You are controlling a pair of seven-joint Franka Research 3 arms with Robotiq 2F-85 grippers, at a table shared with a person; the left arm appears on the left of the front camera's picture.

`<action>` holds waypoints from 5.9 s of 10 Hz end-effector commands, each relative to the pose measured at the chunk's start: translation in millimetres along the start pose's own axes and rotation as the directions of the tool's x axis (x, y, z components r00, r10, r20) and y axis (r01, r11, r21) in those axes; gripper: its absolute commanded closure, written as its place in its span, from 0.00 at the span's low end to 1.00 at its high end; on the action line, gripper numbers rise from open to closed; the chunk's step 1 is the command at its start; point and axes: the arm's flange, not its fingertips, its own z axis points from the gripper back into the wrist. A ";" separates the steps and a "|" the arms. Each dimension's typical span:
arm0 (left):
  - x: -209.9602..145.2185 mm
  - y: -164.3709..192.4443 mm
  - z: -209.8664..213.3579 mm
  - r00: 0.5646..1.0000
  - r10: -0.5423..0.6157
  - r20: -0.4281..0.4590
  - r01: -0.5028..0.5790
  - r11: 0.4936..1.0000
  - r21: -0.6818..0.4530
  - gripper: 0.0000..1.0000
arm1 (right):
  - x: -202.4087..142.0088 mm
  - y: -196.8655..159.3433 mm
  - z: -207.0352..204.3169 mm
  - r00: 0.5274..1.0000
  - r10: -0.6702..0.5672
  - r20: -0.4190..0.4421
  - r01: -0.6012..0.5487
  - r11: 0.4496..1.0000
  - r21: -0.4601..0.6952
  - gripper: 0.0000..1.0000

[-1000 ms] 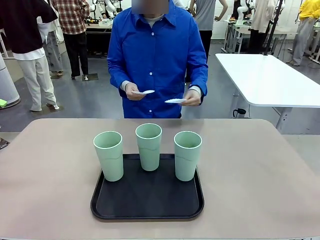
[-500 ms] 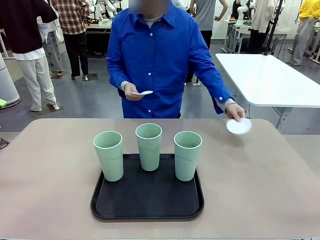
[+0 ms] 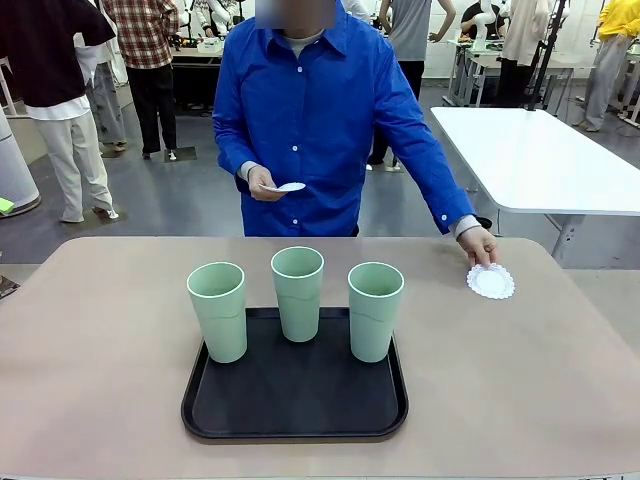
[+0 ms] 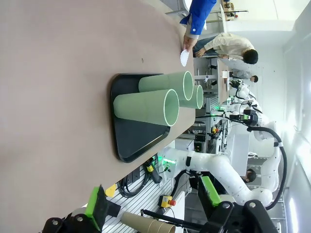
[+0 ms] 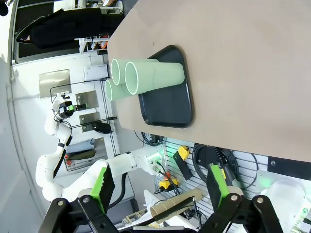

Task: Place coasters on the table and set cups on them.
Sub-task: Pick up one Reusable plastic cup and place it on a coaster set by the human.

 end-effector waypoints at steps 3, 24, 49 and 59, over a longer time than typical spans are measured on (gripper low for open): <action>-2.2 -1.6 2.5 1.000 -0.007 0.010 0.007 1.000 -0.006 0.00 | 0.0 0.7 0.4 1.000 0.009 -0.002 -0.009 1.000 0.013 0.00; -2.2 -1.6 2.5 1.000 -0.007 0.010 0.007 1.000 -0.006 0.00 | 49.8 75.1 -1.7 0.645 0.689 -0.330 -0.755 0.640 -0.140 0.00; -2.2 -1.6 2.5 1.000 -0.007 0.010 0.007 1.000 -0.006 0.00 | 126.7 73.1 -231.2 -0.116 0.993 0.020 -0.948 -0.117 0.295 0.00; -2.2 -1.6 2.5 1.000 -0.007 0.010 0.007 1.000 -0.006 0.00 | 118.2 74.6 -228.8 -0.137 0.991 -0.001 -0.945 -0.130 0.300 0.00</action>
